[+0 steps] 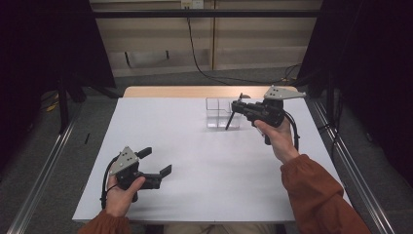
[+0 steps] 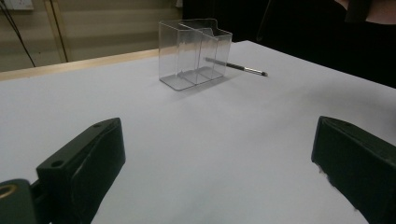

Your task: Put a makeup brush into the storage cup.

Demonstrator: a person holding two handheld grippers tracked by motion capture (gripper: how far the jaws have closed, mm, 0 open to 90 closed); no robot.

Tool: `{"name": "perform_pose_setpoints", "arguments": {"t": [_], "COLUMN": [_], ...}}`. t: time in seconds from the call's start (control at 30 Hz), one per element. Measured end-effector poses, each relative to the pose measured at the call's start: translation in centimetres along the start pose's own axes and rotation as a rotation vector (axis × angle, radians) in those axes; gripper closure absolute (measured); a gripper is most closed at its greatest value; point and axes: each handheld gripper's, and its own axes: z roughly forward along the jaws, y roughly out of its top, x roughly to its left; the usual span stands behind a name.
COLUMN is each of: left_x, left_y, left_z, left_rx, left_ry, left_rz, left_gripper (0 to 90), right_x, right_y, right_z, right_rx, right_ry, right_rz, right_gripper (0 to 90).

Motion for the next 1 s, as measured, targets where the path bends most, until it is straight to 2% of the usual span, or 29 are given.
{"name": "perform_pose_setpoints", "arguments": {"t": [0.27,0.53,1.0], "left_x": [-0.2,-0.1,-0.2], "left_y": [-0.1,0.0,0.0], "left_z": [-0.2,-0.3,-0.4], "left_rx": [0.004,-0.003,-0.006], "left_ry": [0.0,-0.003,0.005], "left_rz": [0.013,0.011,0.019], "left_gripper": [2.9,2.9,2.9], "right_x": [-0.6,-1.1,-2.0], "right_y": [1.3,2.2,3.3], "right_z": [1.5,2.2,4.8], "right_rx": [0.01,0.004,0.017], "right_ry": [-0.016,-0.029,-0.077], "right_rz": [-0.016,-0.03,-0.034], "right_gripper": [83.6,83.6,83.6]}}
